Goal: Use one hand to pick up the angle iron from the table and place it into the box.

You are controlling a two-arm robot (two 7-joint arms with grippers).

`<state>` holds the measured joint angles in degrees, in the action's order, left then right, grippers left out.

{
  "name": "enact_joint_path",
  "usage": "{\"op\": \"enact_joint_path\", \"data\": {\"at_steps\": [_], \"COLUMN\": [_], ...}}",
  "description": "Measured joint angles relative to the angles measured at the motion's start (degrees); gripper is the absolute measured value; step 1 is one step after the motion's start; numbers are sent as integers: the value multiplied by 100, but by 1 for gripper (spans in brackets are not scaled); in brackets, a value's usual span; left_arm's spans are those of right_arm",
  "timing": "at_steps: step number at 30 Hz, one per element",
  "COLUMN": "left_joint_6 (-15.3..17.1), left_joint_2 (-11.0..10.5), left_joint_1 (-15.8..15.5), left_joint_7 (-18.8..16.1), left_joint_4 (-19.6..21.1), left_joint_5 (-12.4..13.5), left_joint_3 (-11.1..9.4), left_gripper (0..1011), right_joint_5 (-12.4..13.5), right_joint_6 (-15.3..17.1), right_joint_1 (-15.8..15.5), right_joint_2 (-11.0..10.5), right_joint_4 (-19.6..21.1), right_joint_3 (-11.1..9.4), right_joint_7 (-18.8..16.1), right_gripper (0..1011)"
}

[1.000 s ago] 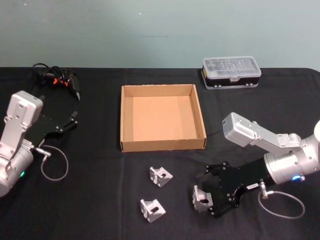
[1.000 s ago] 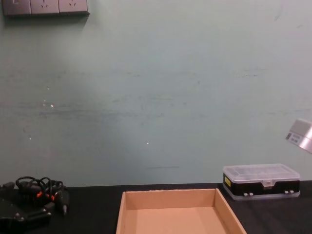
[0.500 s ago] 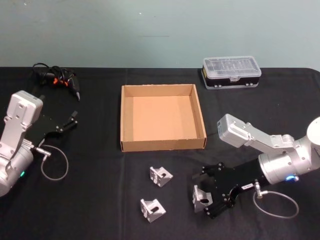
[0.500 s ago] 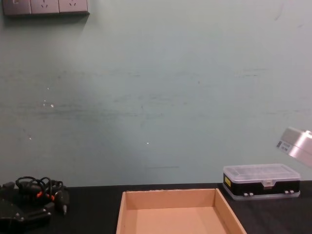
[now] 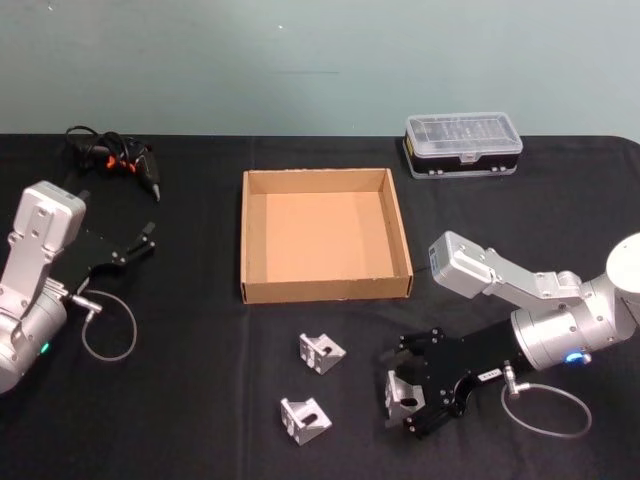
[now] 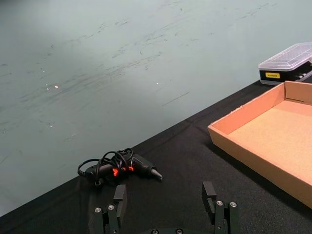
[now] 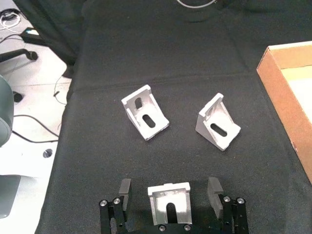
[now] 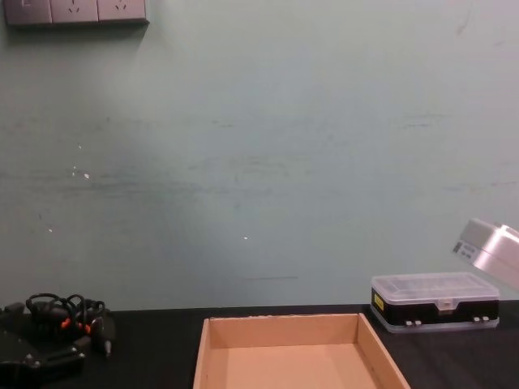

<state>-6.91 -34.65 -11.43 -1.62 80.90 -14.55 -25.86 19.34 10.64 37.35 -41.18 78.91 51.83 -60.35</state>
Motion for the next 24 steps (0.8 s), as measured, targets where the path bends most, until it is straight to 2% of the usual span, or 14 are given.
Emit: {"op": "enact_joint_path", "data": {"at_steps": [6,11,13,16,17,19,20,24], "left_joint_6": [0,0,0,0,0,0,0,0], "left_joint_2": [0,0,0,0,0,0,0,0], "left_joint_1": [0,0,0,-1,-1,-1,0,0], "left_joint_7": [0,0,0,0,0,0,0,0], "left_joint_4": [0,0,0,0,0,0,0,0], "left_joint_5": [0,0,0,0,0,0,0,0], "left_joint_3": [0,0,0,0,0,0,0,0], "left_gripper": [1011,1011,1011,1011,1011,1011,1011,1011], "right_joint_5": [-9,-8,-7,-4,-4,-3,-3,-3], "right_joint_6": [-38,-70,-74,-86,-94,-112,-117,-131], "right_joint_1": [-14,-39,-43,-51,-54,-61,-62,-69], "right_joint_2": [-3,-26,-28,-38,-39,-43,-43,-41], "right_joint_4": [-2,37,40,49,50,49,47,42], "right_joint_3": [17,13,11,3,1,-2,-2,-9], "right_joint_7": [3,7,9,21,23,24,24,29], "right_gripper": [911,739,707,602,540,520,476,469]}}
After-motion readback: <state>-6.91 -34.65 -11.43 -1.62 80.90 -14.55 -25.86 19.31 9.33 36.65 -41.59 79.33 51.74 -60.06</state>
